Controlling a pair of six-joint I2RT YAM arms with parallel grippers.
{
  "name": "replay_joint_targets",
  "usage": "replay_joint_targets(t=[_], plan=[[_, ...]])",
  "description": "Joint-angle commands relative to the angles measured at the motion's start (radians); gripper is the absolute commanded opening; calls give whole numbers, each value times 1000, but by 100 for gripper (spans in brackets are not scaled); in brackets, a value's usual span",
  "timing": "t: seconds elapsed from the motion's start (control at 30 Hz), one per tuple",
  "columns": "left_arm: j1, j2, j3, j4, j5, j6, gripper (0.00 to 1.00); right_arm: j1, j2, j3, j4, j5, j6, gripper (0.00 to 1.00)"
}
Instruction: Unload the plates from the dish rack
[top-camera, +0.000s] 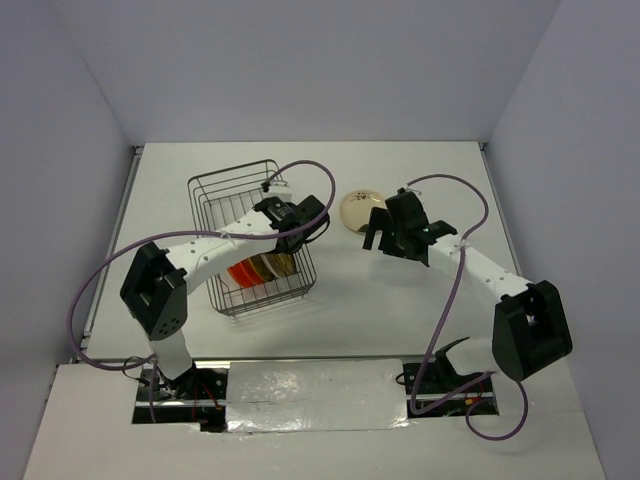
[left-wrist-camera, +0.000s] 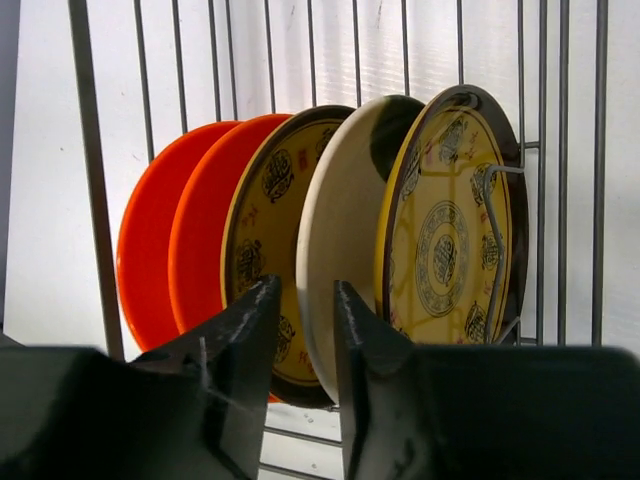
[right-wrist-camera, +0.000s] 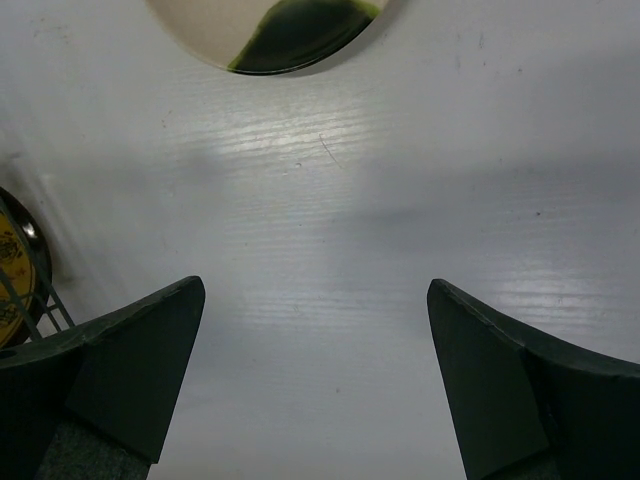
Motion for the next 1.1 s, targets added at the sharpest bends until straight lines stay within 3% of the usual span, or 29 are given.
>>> replay_joint_targets(t=[0.0, 0.23, 0.33, 0.67, 0.83, 0.87, 0.97, 1.0, 1.07], plan=[[8, 16, -13, 48, 0, -26, 39, 15, -47, -4, 32, -4, -15, 100], [14, -33, -1, 17, -12, -32, 7, 22, -90, 13, 2, 9, -22, 100], [14, -88, 40, -36, -26, -35, 0, 22, -116, 13, 1, 5, -24, 100], [13, -142, 366, -285, -138, 83, 0, 22, -114, 42, 16, -101, -34, 100], [14, -225, 412, -285, -147, 152, 0, 24, -149, 57, 123, -347, -41, 100], [14, -234, 418, -282, -143, 157, 0, 24, -166, 53, 212, -488, -30, 100], [14, -298, 400, -184, -102, 225, 0, 35, -174, 42, 399, -659, 51, 100], [13, -323, 346, -129, -13, 300, 0, 48, -168, 60, 427, -717, 71, 100], [14, -435, 253, 131, 122, 380, 0, 71, -145, 99, 487, -747, 107, 100]])
